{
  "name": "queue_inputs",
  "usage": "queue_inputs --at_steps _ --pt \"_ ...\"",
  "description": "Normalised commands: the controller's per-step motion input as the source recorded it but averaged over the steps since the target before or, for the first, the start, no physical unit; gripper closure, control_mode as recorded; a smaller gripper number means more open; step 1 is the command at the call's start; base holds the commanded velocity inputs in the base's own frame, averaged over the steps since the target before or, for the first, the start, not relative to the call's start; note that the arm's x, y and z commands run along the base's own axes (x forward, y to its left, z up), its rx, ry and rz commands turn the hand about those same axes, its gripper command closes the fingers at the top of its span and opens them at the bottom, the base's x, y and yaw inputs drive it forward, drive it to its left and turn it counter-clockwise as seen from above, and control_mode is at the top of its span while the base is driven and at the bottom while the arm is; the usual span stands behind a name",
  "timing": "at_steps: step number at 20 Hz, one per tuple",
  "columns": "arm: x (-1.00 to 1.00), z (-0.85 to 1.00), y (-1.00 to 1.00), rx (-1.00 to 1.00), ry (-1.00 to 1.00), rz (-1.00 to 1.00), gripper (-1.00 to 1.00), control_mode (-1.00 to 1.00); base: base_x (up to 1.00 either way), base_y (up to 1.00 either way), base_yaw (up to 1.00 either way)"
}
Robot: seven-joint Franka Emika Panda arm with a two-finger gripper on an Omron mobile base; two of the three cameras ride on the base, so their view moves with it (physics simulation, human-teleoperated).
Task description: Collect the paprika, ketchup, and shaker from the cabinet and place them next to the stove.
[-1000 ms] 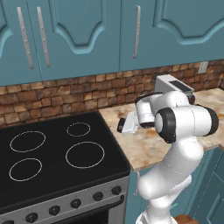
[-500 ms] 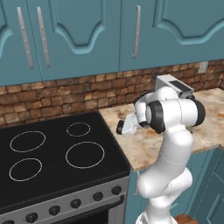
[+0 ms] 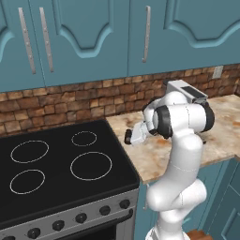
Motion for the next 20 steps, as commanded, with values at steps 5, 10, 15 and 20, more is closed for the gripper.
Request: queue_inputs --at_steps 5,10,15,20 --pt "-0.14 0.12 0.00 0.00 -0.02 0.00 -1.00 -1.00 0.00 0.00 0.00" --pt "-0.16 0.49 0.00 0.00 -0.08 0.00 -1.00 -1.00 0.00 0.00 0.00" --pt "-0.22 0.75 0.00 0.00 -0.08 0.00 -1.00 -1.00 0.00 0.00 0.00" --pt "-0.32 0.85 0.00 0.00 -0.02 0.00 -1.00 -1.00 0.00 0.00 0.00"
